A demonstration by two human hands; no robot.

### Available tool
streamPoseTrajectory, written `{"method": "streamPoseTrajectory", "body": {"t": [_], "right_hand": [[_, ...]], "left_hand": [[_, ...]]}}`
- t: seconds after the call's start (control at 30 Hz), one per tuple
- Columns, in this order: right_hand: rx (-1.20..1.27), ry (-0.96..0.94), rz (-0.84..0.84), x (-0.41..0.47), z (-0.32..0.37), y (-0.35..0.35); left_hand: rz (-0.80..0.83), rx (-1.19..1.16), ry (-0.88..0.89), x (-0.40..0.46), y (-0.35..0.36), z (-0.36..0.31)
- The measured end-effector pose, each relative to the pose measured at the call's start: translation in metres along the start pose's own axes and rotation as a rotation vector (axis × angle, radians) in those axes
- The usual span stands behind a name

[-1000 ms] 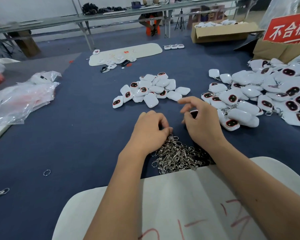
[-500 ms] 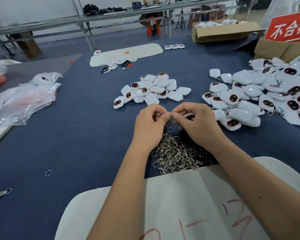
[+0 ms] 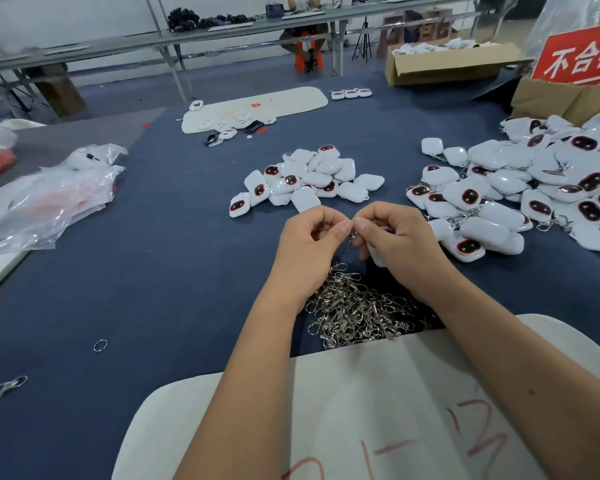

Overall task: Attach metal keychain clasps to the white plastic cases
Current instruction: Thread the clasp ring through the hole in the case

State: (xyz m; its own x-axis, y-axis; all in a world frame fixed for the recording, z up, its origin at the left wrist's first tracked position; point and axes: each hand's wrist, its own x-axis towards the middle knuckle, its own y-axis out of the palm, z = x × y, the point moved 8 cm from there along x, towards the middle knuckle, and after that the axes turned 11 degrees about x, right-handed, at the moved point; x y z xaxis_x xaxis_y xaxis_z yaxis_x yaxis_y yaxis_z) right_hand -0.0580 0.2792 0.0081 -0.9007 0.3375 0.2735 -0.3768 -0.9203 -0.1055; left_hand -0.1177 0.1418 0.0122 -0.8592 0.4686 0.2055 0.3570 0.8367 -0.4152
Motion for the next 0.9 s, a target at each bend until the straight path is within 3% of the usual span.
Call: {"method": "streamPoseTrajectory", "body": {"t": [0.4, 0.57, 0.9], "right_hand": [[0.063, 0.047, 0.023, 0.0, -0.001, 0.0], [-0.041, 0.058, 0.026, 0.0, -0.002, 0.001], [-0.024, 0.018, 0.007, 0.001, 0.0, 0.001]], "left_hand": [[-0.218, 0.366, 0.4, -0.01, -0.008, -0.031], [-0.208, 0.381, 0.41, -0.011, -0.008, -0.031], [-0.18, 0.375, 0.338, -0.009, -0.002, -0.026]]}}
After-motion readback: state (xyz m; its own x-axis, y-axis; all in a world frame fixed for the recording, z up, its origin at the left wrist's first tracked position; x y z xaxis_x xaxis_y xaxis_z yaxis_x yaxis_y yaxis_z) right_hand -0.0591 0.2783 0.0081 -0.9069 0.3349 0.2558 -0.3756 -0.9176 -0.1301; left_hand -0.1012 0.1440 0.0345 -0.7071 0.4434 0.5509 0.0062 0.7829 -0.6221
